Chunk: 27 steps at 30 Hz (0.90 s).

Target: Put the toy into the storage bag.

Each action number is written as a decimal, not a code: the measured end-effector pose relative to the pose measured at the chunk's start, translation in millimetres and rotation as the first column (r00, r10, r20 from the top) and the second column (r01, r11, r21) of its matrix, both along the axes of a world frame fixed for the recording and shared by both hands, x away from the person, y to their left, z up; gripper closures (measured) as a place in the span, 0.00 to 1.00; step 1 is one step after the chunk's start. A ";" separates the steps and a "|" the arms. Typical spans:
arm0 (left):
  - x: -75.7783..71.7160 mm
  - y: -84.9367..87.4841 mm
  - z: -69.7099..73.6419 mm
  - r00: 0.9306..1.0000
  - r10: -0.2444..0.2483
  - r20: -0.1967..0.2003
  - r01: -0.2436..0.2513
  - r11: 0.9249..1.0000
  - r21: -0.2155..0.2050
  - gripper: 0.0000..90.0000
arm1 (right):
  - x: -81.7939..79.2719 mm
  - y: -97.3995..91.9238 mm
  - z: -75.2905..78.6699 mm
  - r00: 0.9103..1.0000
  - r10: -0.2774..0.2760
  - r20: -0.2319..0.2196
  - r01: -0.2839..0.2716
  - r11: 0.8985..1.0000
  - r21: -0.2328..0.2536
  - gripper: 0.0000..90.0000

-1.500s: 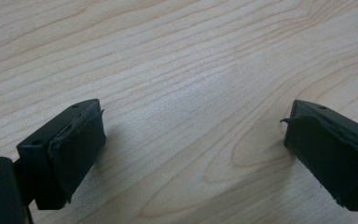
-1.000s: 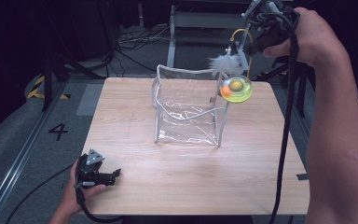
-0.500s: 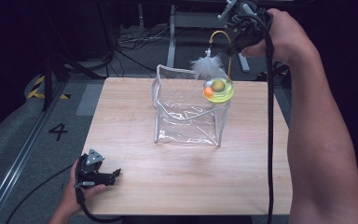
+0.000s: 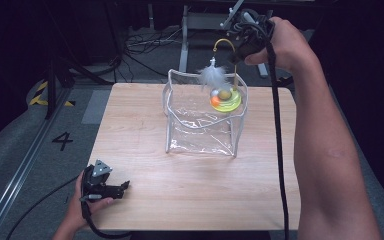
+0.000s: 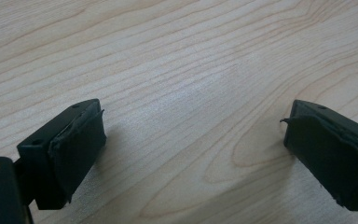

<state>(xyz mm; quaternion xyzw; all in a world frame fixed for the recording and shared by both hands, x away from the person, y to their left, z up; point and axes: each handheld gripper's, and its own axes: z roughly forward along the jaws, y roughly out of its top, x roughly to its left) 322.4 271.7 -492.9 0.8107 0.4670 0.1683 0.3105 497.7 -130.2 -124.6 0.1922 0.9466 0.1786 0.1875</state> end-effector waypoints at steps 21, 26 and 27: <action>0.0 -0.2 -0.4 1.000 0.003 0.005 -0.003 1.000 -0.002 0.06 | 21.1 -3.3 -41.4 0.999 -0.016 -0.032 0.016 1.000 0.007 0.98; -0.1 -0.3 -0.5 1.000 0.003 0.004 -0.003 1.000 -0.003 0.06 | 23.4 -4.2 -63.7 0.998 -0.005 -0.065 0.005 1.000 0.009 0.98; -0.1 -0.3 -0.5 1.000 0.003 0.004 -0.003 1.000 -0.003 0.06 | 23.9 -4.6 -67.5 0.998 0.001 -0.066 0.000 1.000 0.014 0.98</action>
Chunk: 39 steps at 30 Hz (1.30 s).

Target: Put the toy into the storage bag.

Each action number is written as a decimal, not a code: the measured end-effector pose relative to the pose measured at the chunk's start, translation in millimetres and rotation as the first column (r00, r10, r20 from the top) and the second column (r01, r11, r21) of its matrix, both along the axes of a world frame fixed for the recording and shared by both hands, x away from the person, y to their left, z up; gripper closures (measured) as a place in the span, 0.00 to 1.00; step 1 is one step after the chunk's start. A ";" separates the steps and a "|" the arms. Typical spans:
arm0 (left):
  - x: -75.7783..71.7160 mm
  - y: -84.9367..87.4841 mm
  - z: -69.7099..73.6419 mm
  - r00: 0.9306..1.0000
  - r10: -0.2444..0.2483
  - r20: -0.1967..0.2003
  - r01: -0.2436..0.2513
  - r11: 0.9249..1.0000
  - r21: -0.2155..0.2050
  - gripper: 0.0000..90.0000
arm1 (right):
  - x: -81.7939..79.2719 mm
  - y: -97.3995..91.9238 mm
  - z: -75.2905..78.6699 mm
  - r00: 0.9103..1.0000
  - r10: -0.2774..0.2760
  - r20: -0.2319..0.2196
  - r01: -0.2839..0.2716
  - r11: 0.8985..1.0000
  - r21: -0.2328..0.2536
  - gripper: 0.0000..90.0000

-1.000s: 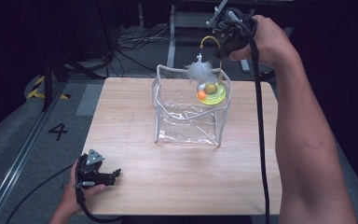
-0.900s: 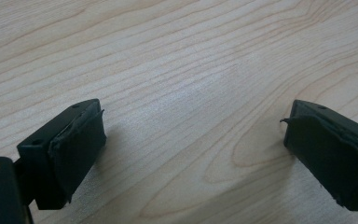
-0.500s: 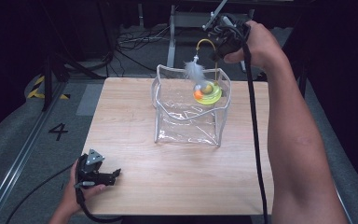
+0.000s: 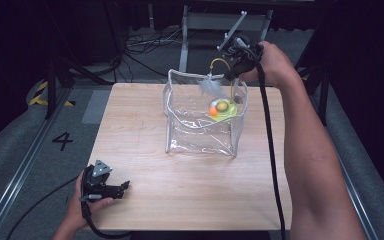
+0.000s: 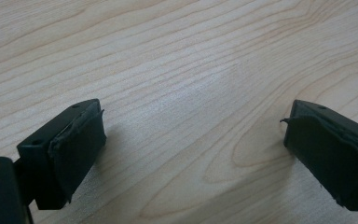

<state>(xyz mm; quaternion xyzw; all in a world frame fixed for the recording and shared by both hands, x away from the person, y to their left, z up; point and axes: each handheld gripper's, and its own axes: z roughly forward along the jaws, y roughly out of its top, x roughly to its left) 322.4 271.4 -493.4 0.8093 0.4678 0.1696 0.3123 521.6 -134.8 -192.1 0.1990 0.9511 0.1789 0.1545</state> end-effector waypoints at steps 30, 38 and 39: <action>-0.1 -0.1 0.0 1.000 0.001 -0.001 -0.001 1.000 -0.001 0.06 | -9.0 -15.4 -94.2 0.989 0.034 -0.142 -0.040 0.999 -0.036 0.97; -0.1 -0.1 0.0 1.000 0.001 -0.001 -0.001 1.000 -0.001 0.06 | -12.9 -20.2 -89.5 0.991 0.027 -0.133 -0.029 0.999 -0.014 0.97; -0.1 -0.1 0.0 1.000 0.001 -0.001 -0.001 1.000 -0.001 0.06 | -13.3 -20.4 -89.1 0.991 0.032 -0.128 -0.033 0.999 -0.009 0.96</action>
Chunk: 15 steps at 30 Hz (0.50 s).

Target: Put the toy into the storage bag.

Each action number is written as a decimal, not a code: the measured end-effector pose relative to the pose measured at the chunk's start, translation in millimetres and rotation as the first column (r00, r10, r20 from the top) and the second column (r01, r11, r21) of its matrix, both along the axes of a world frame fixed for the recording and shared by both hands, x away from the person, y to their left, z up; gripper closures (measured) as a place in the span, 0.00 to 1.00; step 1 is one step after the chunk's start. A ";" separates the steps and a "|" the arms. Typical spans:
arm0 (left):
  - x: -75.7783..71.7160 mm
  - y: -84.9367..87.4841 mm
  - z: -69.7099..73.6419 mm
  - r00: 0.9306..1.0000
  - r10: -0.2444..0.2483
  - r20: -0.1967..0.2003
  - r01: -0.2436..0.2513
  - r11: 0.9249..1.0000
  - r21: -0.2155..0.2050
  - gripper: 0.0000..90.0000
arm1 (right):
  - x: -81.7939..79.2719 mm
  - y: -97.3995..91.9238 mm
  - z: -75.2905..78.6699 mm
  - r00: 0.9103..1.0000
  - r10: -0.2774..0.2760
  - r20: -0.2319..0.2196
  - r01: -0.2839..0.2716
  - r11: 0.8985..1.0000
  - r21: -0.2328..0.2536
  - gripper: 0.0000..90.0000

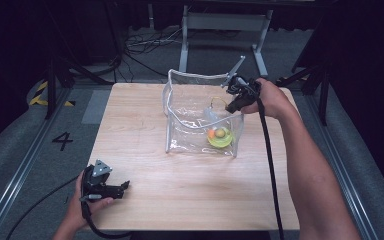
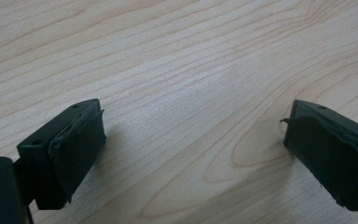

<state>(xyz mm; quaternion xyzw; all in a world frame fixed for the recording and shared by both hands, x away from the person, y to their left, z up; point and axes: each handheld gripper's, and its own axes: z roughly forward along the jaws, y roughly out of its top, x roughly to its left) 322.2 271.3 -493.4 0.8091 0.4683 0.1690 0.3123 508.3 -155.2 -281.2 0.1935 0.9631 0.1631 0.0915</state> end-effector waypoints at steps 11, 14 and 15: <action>0.0 0.0 0.0 1.000 0.000 0.000 0.000 1.000 0.001 0.06 | -11.8 -7.6 14.1 0.997 -0.009 0.075 0.003 0.997 0.076 0.89; 0.0 0.0 0.0 1.000 0.000 0.000 0.000 1.000 0.001 0.06 | -16.4 -10.7 17.8 0.994 -0.020 0.105 0.009 0.994 0.106 0.85; 0.0 0.0 0.0 1.000 0.000 0.000 0.000 1.000 0.000 0.06 | -18.9 -11.4 19.1 0.993 -0.025 0.115 0.010 0.992 0.124 0.83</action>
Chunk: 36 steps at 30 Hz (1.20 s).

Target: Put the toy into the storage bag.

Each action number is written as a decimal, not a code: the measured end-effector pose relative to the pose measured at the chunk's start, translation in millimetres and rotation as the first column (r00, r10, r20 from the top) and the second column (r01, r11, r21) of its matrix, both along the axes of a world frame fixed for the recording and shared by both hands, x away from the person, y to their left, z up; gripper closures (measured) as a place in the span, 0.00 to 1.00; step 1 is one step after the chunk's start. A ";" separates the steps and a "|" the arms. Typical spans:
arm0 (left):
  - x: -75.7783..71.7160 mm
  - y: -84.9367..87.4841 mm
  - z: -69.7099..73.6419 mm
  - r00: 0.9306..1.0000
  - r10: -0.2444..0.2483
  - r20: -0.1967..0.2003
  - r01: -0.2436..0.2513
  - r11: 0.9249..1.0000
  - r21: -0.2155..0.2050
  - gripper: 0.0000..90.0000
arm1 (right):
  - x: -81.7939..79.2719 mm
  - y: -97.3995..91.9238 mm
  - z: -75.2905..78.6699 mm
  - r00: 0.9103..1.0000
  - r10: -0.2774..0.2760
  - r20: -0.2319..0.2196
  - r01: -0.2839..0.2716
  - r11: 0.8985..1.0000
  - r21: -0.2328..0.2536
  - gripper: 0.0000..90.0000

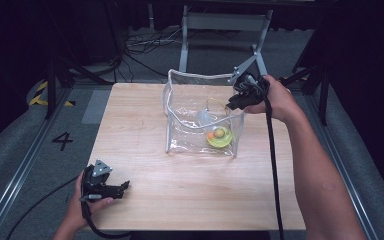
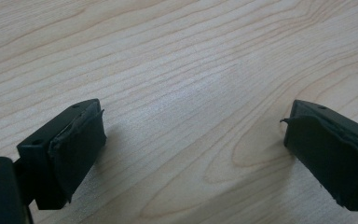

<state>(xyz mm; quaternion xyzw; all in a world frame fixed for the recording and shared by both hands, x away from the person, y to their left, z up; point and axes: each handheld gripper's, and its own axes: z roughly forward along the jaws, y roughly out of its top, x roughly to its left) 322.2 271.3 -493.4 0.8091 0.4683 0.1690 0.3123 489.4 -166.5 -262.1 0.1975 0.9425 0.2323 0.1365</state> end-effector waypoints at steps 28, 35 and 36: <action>0.2 0.6 0.3 1.000 -0.009 -0.007 0.009 1.000 0.002 0.06 | -60.6 -43.0 16.2 0.972 -0.105 0.208 0.077 0.988 0.136 0.34; 0.2 0.6 0.3 1.000 -0.009 -0.007 0.009 1.000 0.002 0.06 | -78.4 -61.8 5.7 0.958 -0.147 0.247 0.109 0.981 0.163 0.28; 0.2 0.6 0.3 1.000 -0.009 -0.007 0.009 1.000 0.003 0.06 | -80.2 -63.7 4.5 0.956 -0.151 0.250 0.112 0.980 0.164 0.28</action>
